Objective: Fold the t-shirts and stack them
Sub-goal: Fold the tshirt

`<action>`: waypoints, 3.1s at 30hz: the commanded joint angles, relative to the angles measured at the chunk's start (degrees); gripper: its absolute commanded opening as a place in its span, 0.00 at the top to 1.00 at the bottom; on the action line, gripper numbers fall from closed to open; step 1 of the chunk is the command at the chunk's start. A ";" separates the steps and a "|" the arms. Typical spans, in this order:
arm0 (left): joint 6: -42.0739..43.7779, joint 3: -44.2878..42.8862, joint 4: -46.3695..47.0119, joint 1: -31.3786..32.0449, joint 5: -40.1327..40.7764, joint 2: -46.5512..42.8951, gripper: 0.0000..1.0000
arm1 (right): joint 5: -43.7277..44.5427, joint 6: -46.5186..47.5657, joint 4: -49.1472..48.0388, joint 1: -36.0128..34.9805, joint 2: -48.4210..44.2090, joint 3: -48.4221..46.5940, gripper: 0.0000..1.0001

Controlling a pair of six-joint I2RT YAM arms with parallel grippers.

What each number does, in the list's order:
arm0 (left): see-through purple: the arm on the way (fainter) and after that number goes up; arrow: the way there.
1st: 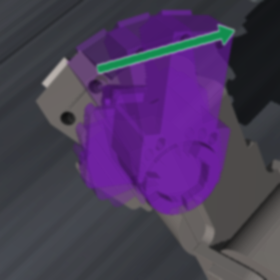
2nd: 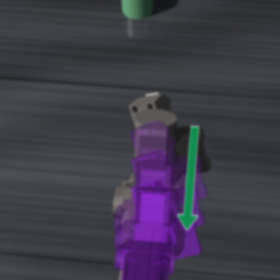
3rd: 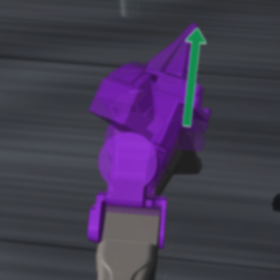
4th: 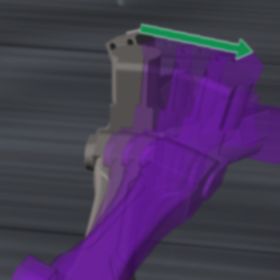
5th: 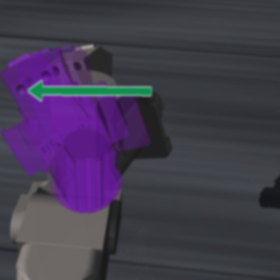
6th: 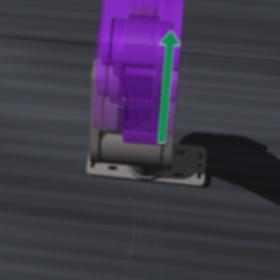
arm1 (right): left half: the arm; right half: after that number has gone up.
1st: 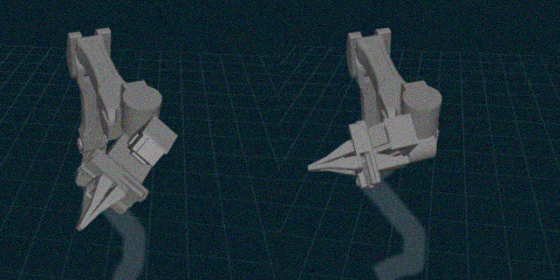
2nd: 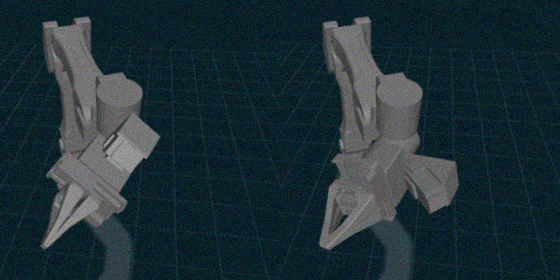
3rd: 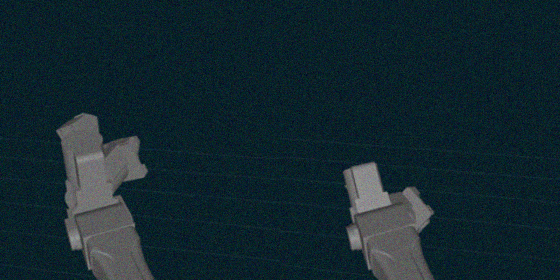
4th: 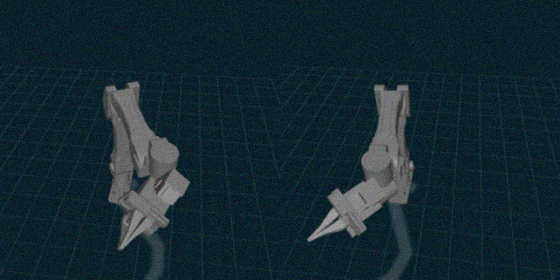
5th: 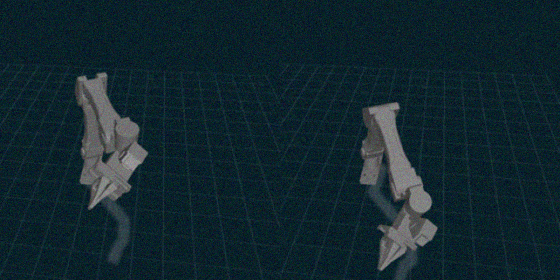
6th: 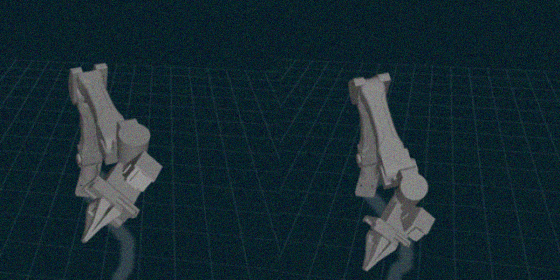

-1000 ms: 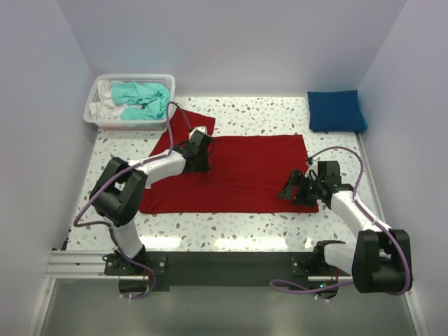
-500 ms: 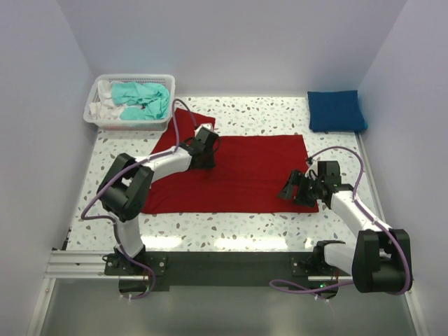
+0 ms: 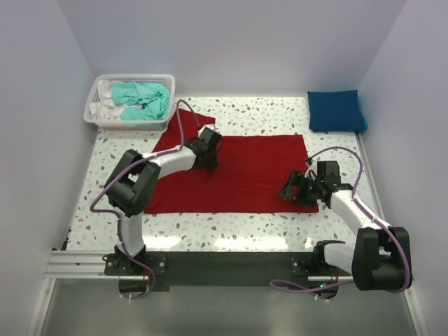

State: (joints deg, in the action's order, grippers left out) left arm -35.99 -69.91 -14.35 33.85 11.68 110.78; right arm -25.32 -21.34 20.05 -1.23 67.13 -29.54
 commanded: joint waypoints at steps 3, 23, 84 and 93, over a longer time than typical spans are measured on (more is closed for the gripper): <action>-1.71 -3.65 1.96 0.61 -2.71 -0.30 0.81 | -1.66 0.95 -1.77 -0.17 0.10 0.27 0.23; 0.46 10.05 -8.15 -14.06 0.62 -25.88 0.60 | 4.75 -2.38 3.76 -1.40 1.07 -7.10 0.24; 11.81 -0.74 -8.24 -23.03 -0.26 -10.69 0.59 | 16.62 0.42 18.00 6.61 19.52 -33.47 0.26; 12.70 -6.47 -4.55 -23.12 2.73 -1.89 0.61 | 13.63 0.51 16.77 5.63 21.90 -32.60 0.27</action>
State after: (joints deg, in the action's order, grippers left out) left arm -24.58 -73.82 -22.50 11.00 11.51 107.92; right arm -10.13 -21.80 38.06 4.54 88.88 -61.06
